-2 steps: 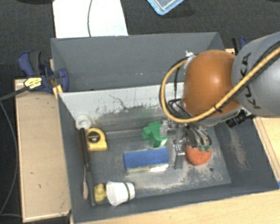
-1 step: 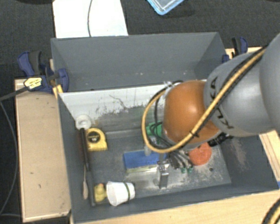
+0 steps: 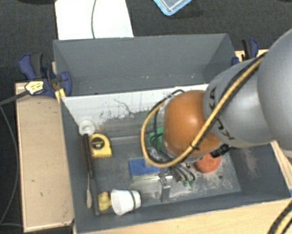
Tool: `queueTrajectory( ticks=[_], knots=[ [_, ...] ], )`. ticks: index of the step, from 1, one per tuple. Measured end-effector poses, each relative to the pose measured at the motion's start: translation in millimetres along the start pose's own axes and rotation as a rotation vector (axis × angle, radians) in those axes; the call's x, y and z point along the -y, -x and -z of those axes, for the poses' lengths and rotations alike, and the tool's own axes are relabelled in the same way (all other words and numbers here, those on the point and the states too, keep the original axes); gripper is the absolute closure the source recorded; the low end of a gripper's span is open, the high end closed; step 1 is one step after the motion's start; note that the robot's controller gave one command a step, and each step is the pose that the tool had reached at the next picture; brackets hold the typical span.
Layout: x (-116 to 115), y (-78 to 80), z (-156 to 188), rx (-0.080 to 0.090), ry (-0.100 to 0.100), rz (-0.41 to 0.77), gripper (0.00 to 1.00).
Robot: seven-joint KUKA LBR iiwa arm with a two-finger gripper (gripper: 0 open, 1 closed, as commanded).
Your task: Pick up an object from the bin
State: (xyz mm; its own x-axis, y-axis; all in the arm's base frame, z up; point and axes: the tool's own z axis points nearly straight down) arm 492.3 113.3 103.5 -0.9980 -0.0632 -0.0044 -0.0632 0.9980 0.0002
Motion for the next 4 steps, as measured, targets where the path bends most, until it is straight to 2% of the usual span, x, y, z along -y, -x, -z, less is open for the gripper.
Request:
queueTrajectory(
  ticks=[1, 2, 3, 4],
  knots=[
    [38, 61.6, -28, 0.007, 0.003, 0.164, 0.00],
    [53, 44.3, -33, 0.011, 0.005, 0.126, 1.00],
    [53, 44.3, -33, 0.010, 0.005, 0.125, 1.00],
    [43, 43.5, 23, 0.005, 0.005, 0.126, 1.00]
  ],
)
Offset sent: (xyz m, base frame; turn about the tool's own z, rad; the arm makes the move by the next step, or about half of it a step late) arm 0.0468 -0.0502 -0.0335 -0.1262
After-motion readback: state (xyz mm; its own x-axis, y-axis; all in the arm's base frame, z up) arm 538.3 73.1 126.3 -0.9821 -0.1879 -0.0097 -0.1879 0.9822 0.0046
